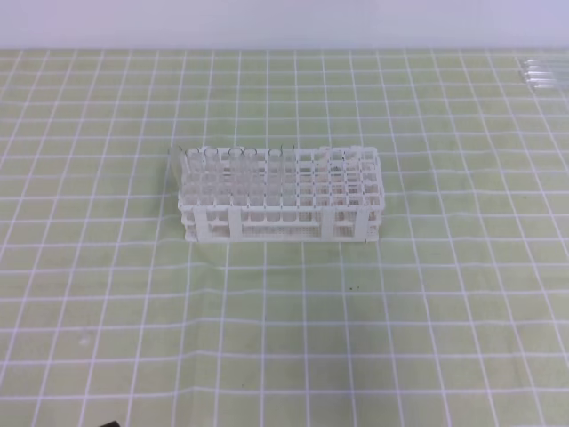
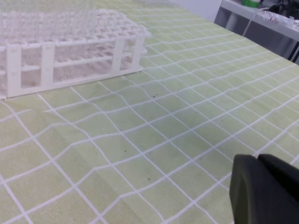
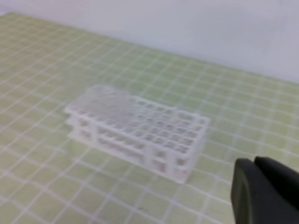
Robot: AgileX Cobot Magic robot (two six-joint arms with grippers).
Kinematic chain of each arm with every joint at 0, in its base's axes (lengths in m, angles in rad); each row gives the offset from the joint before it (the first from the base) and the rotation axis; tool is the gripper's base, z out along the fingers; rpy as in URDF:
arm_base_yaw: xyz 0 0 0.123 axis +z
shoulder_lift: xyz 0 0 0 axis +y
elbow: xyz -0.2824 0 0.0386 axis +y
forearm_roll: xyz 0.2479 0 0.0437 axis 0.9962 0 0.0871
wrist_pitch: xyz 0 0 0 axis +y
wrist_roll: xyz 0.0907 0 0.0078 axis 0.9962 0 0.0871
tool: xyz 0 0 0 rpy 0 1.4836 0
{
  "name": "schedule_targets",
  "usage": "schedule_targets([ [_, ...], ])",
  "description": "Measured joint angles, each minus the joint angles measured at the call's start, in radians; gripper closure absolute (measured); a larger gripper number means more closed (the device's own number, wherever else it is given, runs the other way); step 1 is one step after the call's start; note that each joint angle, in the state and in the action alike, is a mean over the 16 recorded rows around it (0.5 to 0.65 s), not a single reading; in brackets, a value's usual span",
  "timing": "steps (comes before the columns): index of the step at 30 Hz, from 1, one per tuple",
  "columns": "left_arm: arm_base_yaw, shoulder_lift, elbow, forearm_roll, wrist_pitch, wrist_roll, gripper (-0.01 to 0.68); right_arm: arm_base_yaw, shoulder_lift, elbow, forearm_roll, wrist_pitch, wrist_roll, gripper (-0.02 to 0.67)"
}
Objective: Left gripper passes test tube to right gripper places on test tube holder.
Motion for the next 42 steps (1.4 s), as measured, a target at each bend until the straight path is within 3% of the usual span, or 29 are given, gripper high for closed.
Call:
schedule_targets([
  [9,0.000,0.001,0.003,0.000,-0.002,0.000,0.673,-0.221,-0.267,0.201,0.081,-0.082,0.000,0.651],
  [18,0.000,0.000,0.000,0.000,0.001,0.000,0.673,-0.351,-0.499,0.422,0.169,-0.216,-0.023,0.651],
  [31,0.000,0.002,0.000,0.000,0.009,0.000,0.673,-0.396,-0.579,0.552,0.154,-0.333,-0.075,0.651],
  [42,0.000,0.002,0.005,0.000,0.011,0.000,0.673,-0.396,-0.578,0.583,-0.027,-0.319,0.080,0.651],
])
